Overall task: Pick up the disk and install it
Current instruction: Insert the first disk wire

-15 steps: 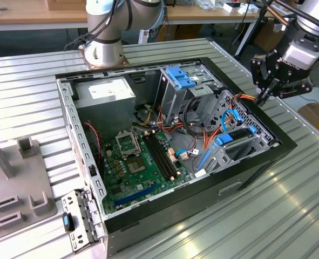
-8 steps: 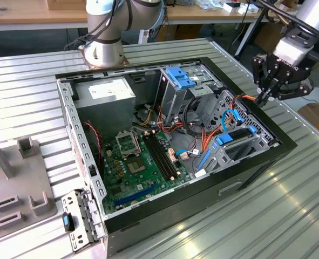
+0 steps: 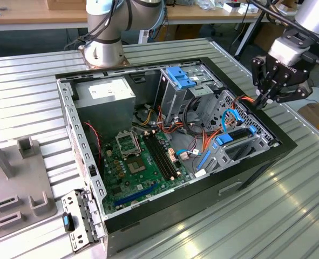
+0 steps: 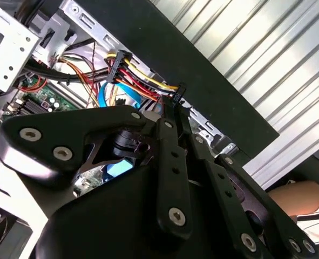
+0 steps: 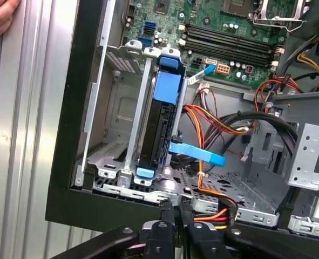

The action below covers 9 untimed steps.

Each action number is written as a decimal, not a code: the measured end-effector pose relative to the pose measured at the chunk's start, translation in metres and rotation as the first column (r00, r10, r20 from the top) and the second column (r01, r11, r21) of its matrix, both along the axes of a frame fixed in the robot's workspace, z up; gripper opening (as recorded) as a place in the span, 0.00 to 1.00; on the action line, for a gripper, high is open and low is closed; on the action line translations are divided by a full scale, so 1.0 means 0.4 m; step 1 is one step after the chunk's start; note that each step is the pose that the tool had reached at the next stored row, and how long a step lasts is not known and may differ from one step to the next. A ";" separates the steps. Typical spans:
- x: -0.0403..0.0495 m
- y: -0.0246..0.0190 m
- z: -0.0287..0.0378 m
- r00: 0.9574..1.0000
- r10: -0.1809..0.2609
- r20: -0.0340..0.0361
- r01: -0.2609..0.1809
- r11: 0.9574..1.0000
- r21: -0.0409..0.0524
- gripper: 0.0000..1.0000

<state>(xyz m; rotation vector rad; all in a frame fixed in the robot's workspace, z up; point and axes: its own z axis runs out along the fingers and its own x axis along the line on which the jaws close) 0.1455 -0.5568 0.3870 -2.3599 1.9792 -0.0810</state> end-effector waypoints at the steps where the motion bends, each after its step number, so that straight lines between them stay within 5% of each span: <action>1: -0.002 0.000 0.000 1.000 -0.002 0.000 0.002 1.000 0.000 0.16; 9: -0.036 -0.005 -0.002 1.000 -0.024 0.000 0.024 1.000 0.000 0.16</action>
